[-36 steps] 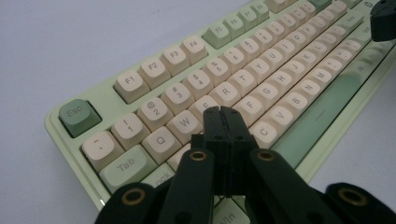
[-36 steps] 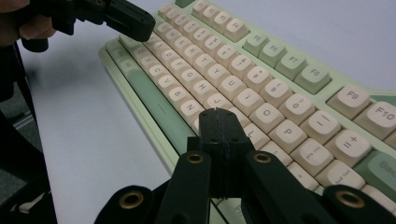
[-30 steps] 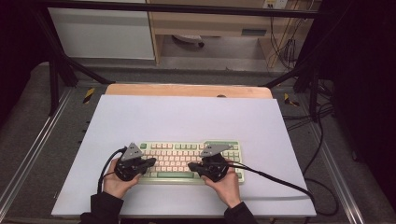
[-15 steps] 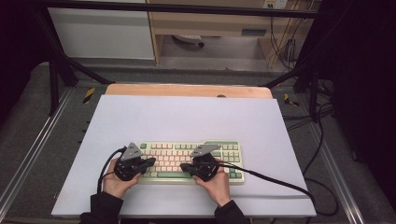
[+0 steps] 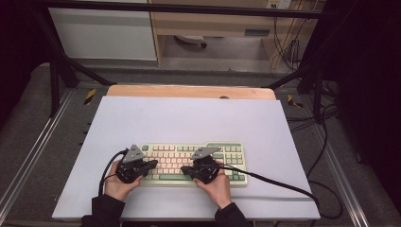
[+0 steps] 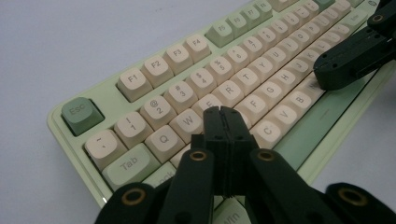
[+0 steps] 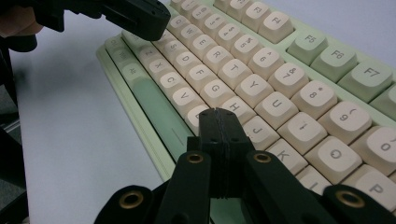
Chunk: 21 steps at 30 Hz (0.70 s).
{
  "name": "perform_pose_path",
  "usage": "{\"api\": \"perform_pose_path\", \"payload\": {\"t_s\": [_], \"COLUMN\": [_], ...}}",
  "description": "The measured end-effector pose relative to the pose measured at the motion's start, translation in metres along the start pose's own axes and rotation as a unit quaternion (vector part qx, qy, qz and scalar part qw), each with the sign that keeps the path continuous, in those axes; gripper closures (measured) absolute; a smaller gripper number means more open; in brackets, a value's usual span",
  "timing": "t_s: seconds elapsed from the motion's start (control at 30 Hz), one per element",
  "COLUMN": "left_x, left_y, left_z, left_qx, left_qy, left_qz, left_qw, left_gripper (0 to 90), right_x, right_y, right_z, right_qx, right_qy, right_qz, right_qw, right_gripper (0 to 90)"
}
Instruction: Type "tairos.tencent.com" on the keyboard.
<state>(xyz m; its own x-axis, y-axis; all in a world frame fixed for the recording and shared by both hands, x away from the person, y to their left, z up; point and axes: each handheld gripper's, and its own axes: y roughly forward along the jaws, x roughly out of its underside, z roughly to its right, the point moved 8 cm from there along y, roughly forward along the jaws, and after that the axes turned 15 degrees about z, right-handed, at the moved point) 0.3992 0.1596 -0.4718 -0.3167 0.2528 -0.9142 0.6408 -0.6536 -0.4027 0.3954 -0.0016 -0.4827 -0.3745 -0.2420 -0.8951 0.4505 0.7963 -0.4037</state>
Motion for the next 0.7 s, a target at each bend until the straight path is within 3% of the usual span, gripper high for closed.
{"api": "perform_pose_path", "payload": {"t_s": [0.33,0.7], "left_x": [-0.001,-0.002], "left_y": [-0.001,-0.002], "left_z": [0.0,0.0], "left_qx": [0.0,0.001], "left_qy": [0.0,0.0], "left_qz": [0.002,0.004], "left_qw": [1.0,1.0], "left_gripper": [89.7,89.7], "right_x": [0.001,-0.01], "right_y": [0.0,-0.018], "right_z": [0.001,0.005], "right_qx": [0.002,0.009], "right_qy": [-0.005,-0.013], "right_qz": [-0.003,0.0], "right_qw": [1.0,0.9999], "right_gripper": [90.0,90.0]}}
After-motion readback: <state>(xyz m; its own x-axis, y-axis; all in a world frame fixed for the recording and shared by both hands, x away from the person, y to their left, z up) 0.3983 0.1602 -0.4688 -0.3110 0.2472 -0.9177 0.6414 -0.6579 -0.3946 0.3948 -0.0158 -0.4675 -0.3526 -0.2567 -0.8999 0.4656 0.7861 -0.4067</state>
